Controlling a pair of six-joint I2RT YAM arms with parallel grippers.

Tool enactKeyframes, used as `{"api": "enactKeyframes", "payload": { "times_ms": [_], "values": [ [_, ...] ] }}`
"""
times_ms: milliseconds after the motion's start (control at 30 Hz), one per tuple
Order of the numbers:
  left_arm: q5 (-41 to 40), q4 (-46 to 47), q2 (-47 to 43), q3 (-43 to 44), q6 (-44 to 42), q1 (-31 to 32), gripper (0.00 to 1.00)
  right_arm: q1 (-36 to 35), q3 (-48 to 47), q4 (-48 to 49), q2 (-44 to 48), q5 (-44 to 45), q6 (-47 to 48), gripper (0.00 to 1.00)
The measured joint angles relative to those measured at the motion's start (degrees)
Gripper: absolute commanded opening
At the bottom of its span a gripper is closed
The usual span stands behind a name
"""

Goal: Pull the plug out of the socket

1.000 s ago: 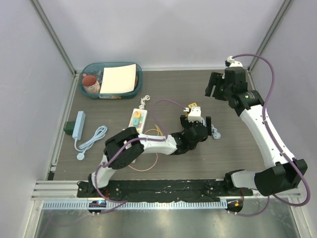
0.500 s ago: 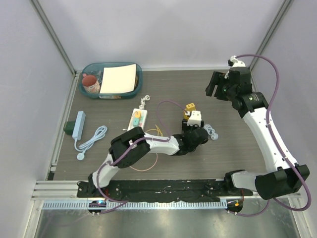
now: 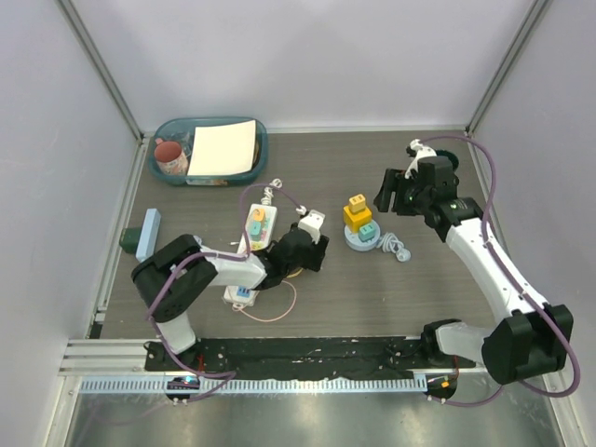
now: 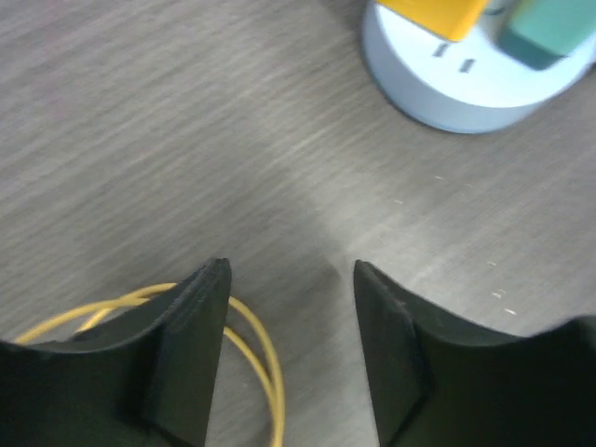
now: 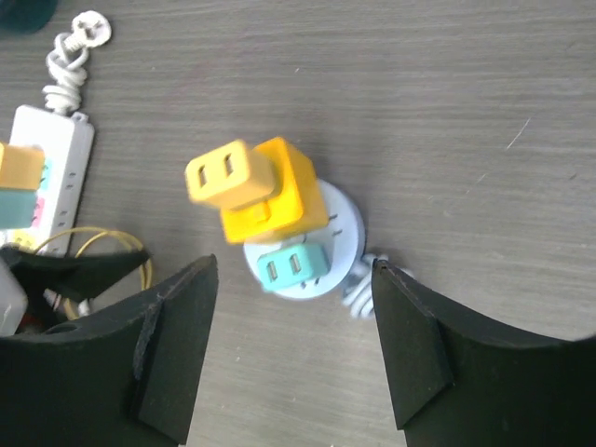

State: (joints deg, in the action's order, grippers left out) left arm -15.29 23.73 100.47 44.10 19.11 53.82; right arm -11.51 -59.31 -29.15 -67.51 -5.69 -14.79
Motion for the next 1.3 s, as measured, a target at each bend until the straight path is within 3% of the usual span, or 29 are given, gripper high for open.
{"api": "enactKeyframes", "payload": {
  "times_ms": [33,167,267,433,633,867,1000,1200,1300],
  "values": [
    [0.61,0.48,-0.52,-0.59,-0.09,0.0,0.63,-0.02,0.13,0.7,-0.96,0.13,0.59,0.6],
    [3.02,1.62,-0.9,-0.5,1.79,0.63,0.64,0.42,-3.08,2.78,-8.02,6.78,-1.18,0.5],
    [3.63,-0.11,-3.69,0.5,3.69,0.92,0.68,3.65,-1.81,2.03,-10.01,16.37,-5.03,0.49],
    [1.57,-6.82,-12.81,0.96,6.23,0.9,0.74,5.01,-1.53,-0.92,-14.56,22.14,-5.57,0.44],
    [-4.0,-20.15,-21.2,9.14,9.6,-0.63,0.79,4.48,2.64,-2.82,-19.52,21.77,-7.19,0.43],
    [-4.66,-29.9,-28.5,6.78,15.15,-6.82,0.81,1.18,10.86,0.61,-19.45,20.35,-10.4,0.42],
    [-5.09,-33.68,-29.73,5.81,16.15,-7.26,0.81,-5.11,14.62,2.14,-17.55,20.13,-14.05,0.42],
    [-2.29,-33.03,-29.75,3.02,15.28,-7.23,0.82,-25.68,18.82,4.74,-7.28,15.91,-24.61,0.43],
    [2.05,-28.09,-29.33,-1.57,13.97,-7.23,0.81,-26.91,19.15,3.72,-1.55,16.63,-26.86,0.45]
  ]
}}
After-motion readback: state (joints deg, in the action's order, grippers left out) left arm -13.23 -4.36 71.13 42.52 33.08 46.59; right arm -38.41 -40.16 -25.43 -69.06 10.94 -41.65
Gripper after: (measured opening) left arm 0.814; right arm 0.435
